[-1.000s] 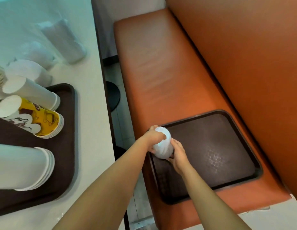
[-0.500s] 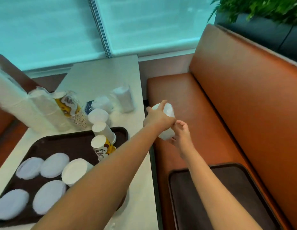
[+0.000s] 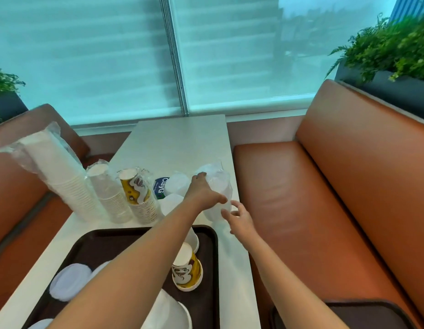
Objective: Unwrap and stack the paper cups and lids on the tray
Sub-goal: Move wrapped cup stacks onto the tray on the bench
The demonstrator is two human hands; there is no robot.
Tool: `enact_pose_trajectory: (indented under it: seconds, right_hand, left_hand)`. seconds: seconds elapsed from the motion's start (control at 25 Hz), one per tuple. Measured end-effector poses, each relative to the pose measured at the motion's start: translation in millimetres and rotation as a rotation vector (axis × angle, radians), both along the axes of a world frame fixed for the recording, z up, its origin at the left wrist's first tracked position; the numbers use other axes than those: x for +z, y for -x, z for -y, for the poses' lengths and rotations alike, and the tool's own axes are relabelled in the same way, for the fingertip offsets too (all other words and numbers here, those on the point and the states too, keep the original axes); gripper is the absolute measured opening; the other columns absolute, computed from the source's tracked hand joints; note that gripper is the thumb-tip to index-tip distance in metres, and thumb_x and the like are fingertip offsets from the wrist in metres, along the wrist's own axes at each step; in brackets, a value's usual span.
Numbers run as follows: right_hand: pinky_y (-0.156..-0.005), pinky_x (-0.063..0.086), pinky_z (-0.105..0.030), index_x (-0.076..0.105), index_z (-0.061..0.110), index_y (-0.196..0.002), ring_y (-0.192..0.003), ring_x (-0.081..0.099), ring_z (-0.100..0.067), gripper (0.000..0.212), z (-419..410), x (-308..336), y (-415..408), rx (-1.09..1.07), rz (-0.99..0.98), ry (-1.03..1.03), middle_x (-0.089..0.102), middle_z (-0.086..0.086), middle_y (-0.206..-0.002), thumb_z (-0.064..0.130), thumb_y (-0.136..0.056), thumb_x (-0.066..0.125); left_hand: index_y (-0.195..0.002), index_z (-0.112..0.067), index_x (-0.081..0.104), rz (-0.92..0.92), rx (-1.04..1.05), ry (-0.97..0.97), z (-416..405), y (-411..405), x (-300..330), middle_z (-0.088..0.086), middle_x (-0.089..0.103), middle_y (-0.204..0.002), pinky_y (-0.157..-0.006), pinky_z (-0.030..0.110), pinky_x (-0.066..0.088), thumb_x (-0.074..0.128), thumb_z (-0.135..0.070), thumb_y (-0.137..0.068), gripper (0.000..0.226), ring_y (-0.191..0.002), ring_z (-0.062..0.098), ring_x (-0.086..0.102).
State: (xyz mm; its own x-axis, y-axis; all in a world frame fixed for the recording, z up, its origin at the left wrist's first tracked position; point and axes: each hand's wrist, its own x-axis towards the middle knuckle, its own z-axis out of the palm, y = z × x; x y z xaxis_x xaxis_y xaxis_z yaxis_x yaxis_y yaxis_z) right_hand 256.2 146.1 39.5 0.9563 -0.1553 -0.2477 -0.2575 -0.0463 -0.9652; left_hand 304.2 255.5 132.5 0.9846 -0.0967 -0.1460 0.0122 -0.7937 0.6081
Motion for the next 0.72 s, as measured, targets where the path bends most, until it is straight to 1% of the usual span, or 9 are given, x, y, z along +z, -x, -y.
enact_pose_trajectory:
  seconds: [0.08,0.16,0.24,0.32,0.4,0.52,0.64,0.72]
  right_hand:
    - [-0.077,0.045,-0.029,0.042,0.016,-0.137,-0.092,0.054,-0.017,0.05,-6.8,-9.9,-12.8,0.001,-0.03,0.031,0.053,-0.008,-0.11,0.029,-0.092,0.059]
    - [-0.08,0.043,-0.027,0.041,0.016,-0.139,-0.101,0.053,-0.019,0.052,-10.9,-19.9,-21.7,-0.001,-0.036,0.089,0.052,-0.009,-0.121,0.029,-0.092,0.06]
    - [-0.085,0.041,-0.026,0.037,0.016,-0.143,-0.114,0.051,-0.022,0.056,-13.3,-28.2,-29.4,0.009,-0.04,0.134,0.048,-0.01,-0.132,0.027,-0.092,0.059]
    - [-0.092,0.042,-0.028,0.034,0.017,-0.145,-0.122,0.048,-0.025,0.058,-15.9,-37.1,-37.2,0.015,-0.051,0.16,0.045,-0.011,-0.138,0.026,-0.093,0.058]
    - [-0.098,0.042,-0.031,0.035,0.017,-0.144,-0.123,0.048,-0.025,0.056,-17.6,-42.8,-41.9,-0.002,-0.052,0.181,0.045,-0.011,-0.139,0.025,-0.093,0.058]
    - [-0.1,0.042,-0.033,0.036,0.016,-0.143,-0.121,0.05,-0.025,0.055,-18.0,-47.8,-46.5,-0.016,-0.052,0.183,0.046,-0.011,-0.139,0.024,-0.093,0.058]
    - [-0.1,0.041,-0.033,0.035,0.015,-0.144,-0.123,0.049,-0.026,0.056,-17.0,-47.7,-46.2,-0.014,-0.063,0.192,0.045,-0.012,-0.14,0.023,-0.093,0.057]
    - [-0.101,0.04,-0.033,0.033,0.016,-0.145,-0.125,0.047,-0.026,0.058,-17.0,-45.4,-43.7,-0.012,-0.07,0.198,0.044,-0.012,-0.14,0.021,-0.093,0.058]
  left_hand:
    - [-0.147,-0.01,0.021,-0.018,0.002,-0.003,-6.1,-13.0,-12.7,0.008,0.029,-0.148,-0.101,0.03,0.036,0.08,-0.028,-0.071,0.098,-0.134,0.023,0.034]
    - [-0.147,-0.009,0.02,-0.05,0.002,-0.005,-9.7,-22.6,-23.8,0.009,0.031,-0.147,-0.101,0.029,0.036,0.081,-0.025,-0.071,0.098,-0.134,0.024,0.034]
    - [-0.146,-0.009,0.02,-0.09,0.031,0.04,-11.5,-32.3,-33.1,0.009,0.035,-0.145,-0.098,0.029,0.038,0.081,-0.021,-0.071,0.098,-0.133,0.025,0.037]
    - [-0.144,-0.01,0.022,-0.116,0.055,0.077,-11.5,-38.9,-42.7,0.009,0.039,-0.142,-0.095,0.029,0.04,0.082,-0.017,-0.07,0.095,-0.13,0.026,0.04]
    - [-0.143,-0.01,0.024,-0.116,0.058,0.078,-11.3,-43.3,-50.3,0.009,0.04,-0.141,-0.092,0.027,0.04,0.083,-0.016,-0.069,0.095,-0.129,0.025,0.041]
    - [-0.144,-0.008,0.023,-0.112,0.077,0.09,-10.3,-46.5,-54.6,0.007,0.039,-0.142,-0.09,0.025,0.038,0.082,-0.019,-0.07,0.095,-0.129,0.023,0.04]
    - [-0.146,-0.007,0.019,-0.104,0.083,0.068,-10.2,-44.5,-56.6,0.008,0.036,-0.145,-0.097,0.027,0.037,0.081,-0.022,-0.072,0.098,-0.132,0.023,0.037]
    - [-0.148,-0.007,0.01,-0.12,0.083,0.047,-10.7,-39.6,-55.8,0.009,0.03,-0.149,-0.103,0.029,0.034,0.08,-0.023,-0.073,0.104,-0.136,0.023,0.033]
